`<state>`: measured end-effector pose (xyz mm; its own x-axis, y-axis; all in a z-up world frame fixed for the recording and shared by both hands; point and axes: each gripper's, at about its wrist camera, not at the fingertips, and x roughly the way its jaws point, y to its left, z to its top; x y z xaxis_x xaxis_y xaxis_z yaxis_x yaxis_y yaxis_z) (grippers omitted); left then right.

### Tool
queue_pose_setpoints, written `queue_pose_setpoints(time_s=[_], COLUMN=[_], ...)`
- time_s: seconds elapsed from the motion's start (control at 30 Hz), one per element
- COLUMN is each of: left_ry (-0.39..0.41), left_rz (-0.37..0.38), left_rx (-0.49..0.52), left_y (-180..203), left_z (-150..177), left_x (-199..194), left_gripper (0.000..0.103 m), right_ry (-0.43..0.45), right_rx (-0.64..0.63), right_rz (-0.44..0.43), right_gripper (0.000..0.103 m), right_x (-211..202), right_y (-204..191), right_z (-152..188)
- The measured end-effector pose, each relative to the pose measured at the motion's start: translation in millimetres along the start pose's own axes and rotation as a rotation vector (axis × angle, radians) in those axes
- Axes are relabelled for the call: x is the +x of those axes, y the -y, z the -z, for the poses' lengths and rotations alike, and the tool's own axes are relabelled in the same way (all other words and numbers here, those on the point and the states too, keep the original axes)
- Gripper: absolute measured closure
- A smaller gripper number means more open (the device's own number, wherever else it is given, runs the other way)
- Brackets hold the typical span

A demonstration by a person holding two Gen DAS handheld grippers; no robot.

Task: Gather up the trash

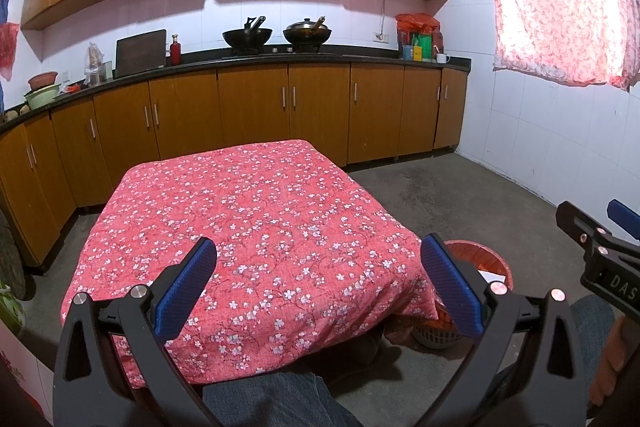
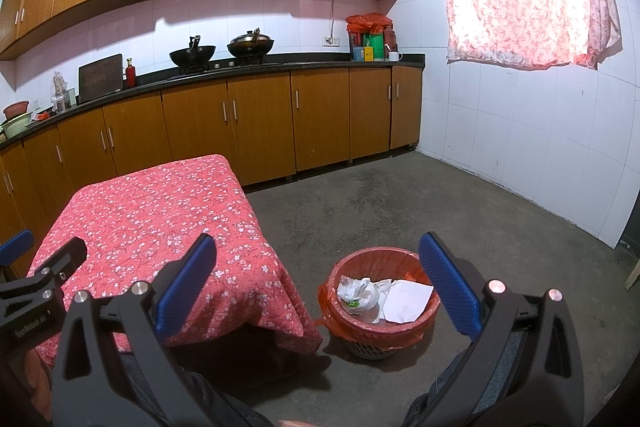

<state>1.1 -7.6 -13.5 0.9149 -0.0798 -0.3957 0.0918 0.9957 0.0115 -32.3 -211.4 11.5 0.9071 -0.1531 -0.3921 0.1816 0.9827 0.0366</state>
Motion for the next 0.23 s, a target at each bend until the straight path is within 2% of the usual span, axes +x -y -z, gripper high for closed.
queue_pose_setpoints(time_s=[0.23], left_ry=[-0.002], left_rz=[0.004], left_rx=[0.002], left_y=[0.2], left_z=[2.0], left_x=[0.5], left_gripper=[0.002], right_ry=[0.001], right_rx=[0.000], right_rz=[0.000], right_gripper=[0.004], right_x=[-0.1], right_y=[0.3], right_z=[-0.4])
